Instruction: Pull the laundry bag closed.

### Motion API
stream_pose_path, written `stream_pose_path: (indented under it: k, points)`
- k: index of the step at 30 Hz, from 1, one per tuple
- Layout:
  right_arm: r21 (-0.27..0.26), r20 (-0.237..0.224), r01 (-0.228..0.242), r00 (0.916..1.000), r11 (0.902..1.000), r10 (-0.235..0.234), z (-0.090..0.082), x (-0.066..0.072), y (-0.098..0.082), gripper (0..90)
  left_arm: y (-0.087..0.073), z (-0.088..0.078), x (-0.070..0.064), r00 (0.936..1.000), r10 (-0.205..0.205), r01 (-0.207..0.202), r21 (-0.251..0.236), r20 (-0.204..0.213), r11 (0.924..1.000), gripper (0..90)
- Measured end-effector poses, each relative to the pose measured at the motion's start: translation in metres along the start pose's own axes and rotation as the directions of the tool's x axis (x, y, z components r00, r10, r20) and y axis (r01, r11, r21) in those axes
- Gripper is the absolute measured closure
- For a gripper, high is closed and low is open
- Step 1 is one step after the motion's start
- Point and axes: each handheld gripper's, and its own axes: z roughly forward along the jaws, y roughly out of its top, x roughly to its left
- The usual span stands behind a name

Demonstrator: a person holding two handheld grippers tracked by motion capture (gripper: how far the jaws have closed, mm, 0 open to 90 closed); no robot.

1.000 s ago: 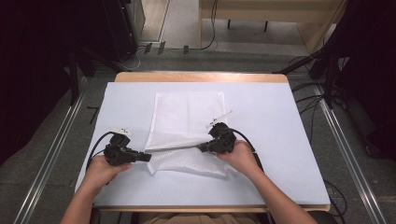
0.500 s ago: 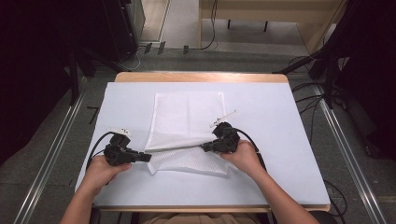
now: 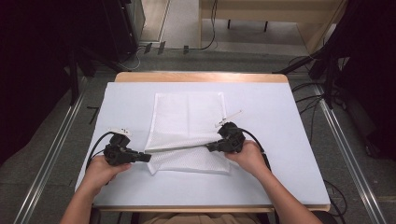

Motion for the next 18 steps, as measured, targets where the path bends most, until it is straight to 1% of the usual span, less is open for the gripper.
stream_pose_path:
  k: [1,3,4,5,9,12,13,15,16,17,18]
  points:
    - [-0.001,-0.005,0.001,1.0000,1.0000,-0.001,0.000,0.000,0.000,87.6,0.000,0.000,0.000,1.0000,0.000,0.000,0.000,0.000,1.0000,87.9]
    - [0.006,0.004,0.002,1.0000,1.0000,-0.002,-0.002,0.000,-0.001,87.6,0.000,-0.001,0.001,1.0000,-0.002,0.002,-0.002,-0.001,1.0000,87.9]
    - [0.007,0.002,0.001,1.0000,1.0000,-0.001,-0.002,-0.001,-0.001,87.5,-0.001,-0.001,0.001,1.0000,-0.007,0.007,-0.006,0.000,1.0000,87.9]
    - [0.006,0.004,-0.003,1.0000,1.0000,0.003,-0.003,-0.002,-0.002,87.6,-0.001,-0.001,0.001,1.0000,-0.005,0.005,-0.007,-0.007,1.0000,87.9]
    - [0.006,0.001,-0.013,0.9999,0.9999,0.013,-0.006,-0.004,-0.005,87.6,-0.001,-0.001,0.001,1.0000,-0.009,0.009,-0.007,-0.002,0.9999,87.8]
    - [0.008,0.001,-0.012,0.9999,0.9999,0.012,-0.008,-0.004,-0.006,87.5,-0.001,-0.001,0.001,1.0000,-0.007,0.007,-0.004,-0.001,1.0000,87.8]
    - [0.010,0.007,-0.006,1.0000,0.9999,0.006,-0.008,-0.004,-0.006,87.6,-0.001,-0.001,0.001,1.0000,-0.007,0.007,-0.009,-0.001,0.9999,87.8]
    - [0.006,0.011,-0.003,0.9999,1.0000,0.003,-0.010,-0.006,-0.008,87.6,-0.001,-0.003,0.002,0.9999,-0.011,0.011,-0.006,0.000,0.9999,87.9]
    - [0.001,0.014,-0.013,0.9998,0.9999,0.013,-0.012,-0.006,-0.009,87.6,-0.002,-0.003,0.002,0.9999,-0.015,0.015,-0.015,0.004,0.9998,87.9]
    - [-0.001,0.014,-0.018,0.9997,0.9998,0.018,-0.014,-0.006,-0.010,87.6,-0.002,-0.003,0.003,0.9999,-0.015,0.015,-0.014,0.007,0.9998,87.9]
    - [-0.007,0.016,-0.012,0.9998,0.9999,0.012,-0.016,-0.007,-0.011,87.5,-0.002,-0.003,0.003,0.9999,-0.015,0.015,-0.014,0.007,0.9998,87.9]
